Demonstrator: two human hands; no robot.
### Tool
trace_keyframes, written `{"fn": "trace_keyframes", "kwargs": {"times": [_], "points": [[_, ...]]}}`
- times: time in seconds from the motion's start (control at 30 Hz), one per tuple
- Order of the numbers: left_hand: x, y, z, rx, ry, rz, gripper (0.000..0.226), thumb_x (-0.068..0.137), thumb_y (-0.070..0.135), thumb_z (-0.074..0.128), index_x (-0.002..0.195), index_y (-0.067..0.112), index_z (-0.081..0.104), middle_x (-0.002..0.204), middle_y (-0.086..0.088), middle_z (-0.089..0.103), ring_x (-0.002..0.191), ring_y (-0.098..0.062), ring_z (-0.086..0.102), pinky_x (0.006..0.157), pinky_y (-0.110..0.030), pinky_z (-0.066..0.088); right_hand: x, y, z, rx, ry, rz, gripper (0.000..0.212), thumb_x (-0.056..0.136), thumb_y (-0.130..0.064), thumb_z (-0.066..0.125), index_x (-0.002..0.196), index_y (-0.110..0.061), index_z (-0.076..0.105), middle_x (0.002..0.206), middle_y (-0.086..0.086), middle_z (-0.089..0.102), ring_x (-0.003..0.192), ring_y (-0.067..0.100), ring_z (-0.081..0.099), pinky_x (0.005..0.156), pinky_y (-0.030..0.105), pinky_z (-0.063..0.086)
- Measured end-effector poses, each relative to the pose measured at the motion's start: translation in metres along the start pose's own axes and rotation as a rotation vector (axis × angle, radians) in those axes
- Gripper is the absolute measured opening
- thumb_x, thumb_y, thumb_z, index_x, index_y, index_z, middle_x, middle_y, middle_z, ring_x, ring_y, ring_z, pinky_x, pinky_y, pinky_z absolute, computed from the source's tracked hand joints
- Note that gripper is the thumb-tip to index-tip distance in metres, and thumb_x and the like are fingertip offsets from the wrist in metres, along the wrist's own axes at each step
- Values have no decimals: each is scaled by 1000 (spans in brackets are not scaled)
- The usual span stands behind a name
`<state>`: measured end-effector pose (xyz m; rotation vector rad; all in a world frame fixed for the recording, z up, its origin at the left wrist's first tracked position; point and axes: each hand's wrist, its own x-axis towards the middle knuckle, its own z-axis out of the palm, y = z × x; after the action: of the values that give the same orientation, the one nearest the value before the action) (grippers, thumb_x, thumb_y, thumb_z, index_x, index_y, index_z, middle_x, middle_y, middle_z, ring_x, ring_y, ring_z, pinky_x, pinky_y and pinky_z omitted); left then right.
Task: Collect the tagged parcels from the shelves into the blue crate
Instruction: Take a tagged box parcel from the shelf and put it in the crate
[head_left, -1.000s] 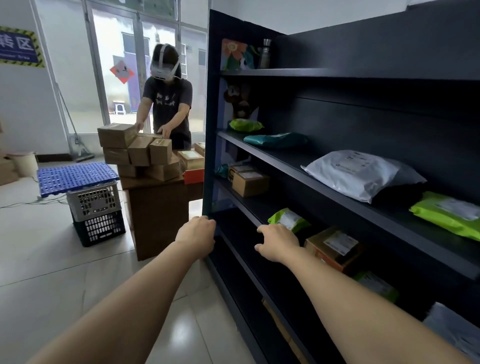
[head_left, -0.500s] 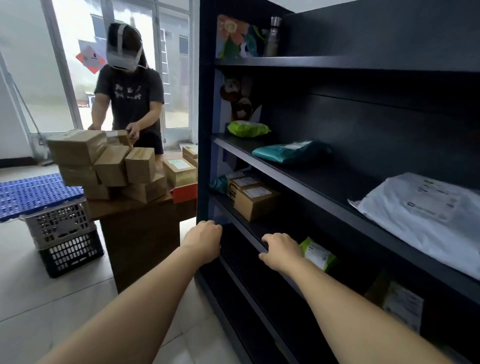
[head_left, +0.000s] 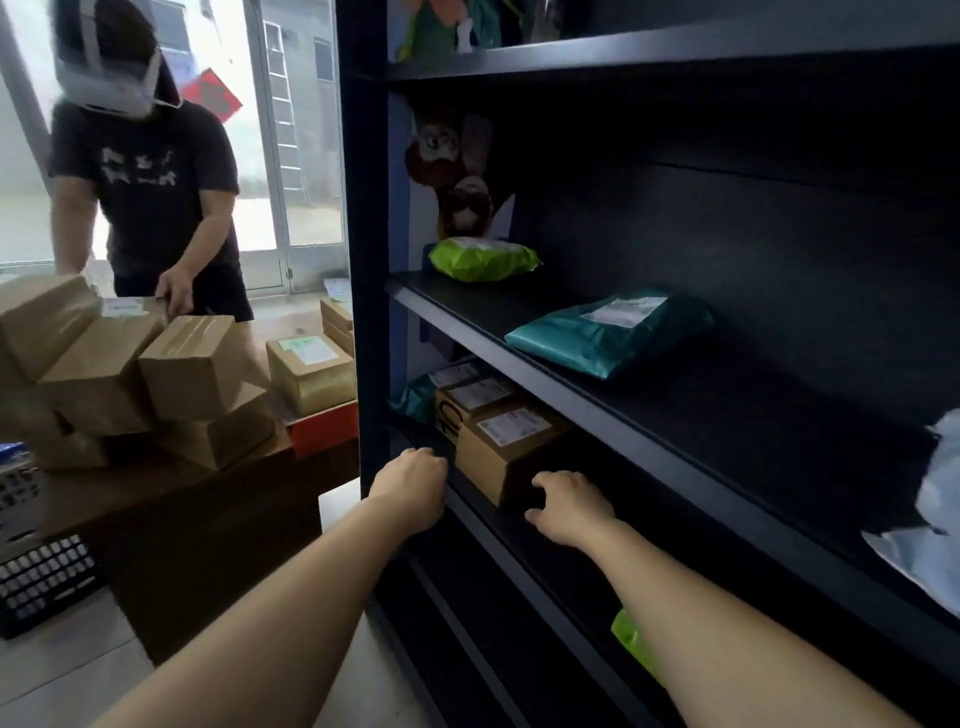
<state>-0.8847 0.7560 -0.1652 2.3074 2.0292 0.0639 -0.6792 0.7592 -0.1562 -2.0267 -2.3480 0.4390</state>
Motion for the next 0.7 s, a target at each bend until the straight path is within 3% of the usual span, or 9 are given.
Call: {"fn": "trace_keyframes", "kwargs": {"times": [0.23, 0.37, 0.57, 0.7], "points": [[89, -15, 21, -45, -67, 40, 29, 88, 13, 52, 116, 9, 60, 117, -11, 54, 112, -31, 53, 86, -42, 50, 80, 7, 10, 163, -39, 86, 46, 92, -25, 61, 132, -4, 50, 140, 13, 47, 128, 28, 46, 103, 35, 43], [130, -19, 35, -108, -122, 56, 28, 89, 21, 55, 115, 12, 59, 121, -7, 53, 113, -27, 52, 86, -37, 50, 113, 9, 25, 264, -65, 169, 47, 94, -23, 59, 135, -3, 47, 142, 12, 46, 128, 26, 46, 103, 32, 41], [186, -31, 54, -152, -201, 129, 37, 96, 27, 48, 129, 9, 51, 131, -12, 51, 119, -26, 50, 90, -32, 45, 149, 2, 45, 482, -88, 377, 57, 96, -23, 57, 145, -5, 35, 147, 13, 40, 132, 27, 43, 106, 34, 40], [211, -42, 62, -230, -263, 185, 49, 98, 25, 45, 143, 7, 35, 137, -16, 47, 122, -30, 48, 96, -36, 45, 166, -8, 55, 627, -80, 521, 60, 95, -30, 57, 145, -6, 35, 146, 12, 43, 129, 27, 47, 106, 33, 41]]}}
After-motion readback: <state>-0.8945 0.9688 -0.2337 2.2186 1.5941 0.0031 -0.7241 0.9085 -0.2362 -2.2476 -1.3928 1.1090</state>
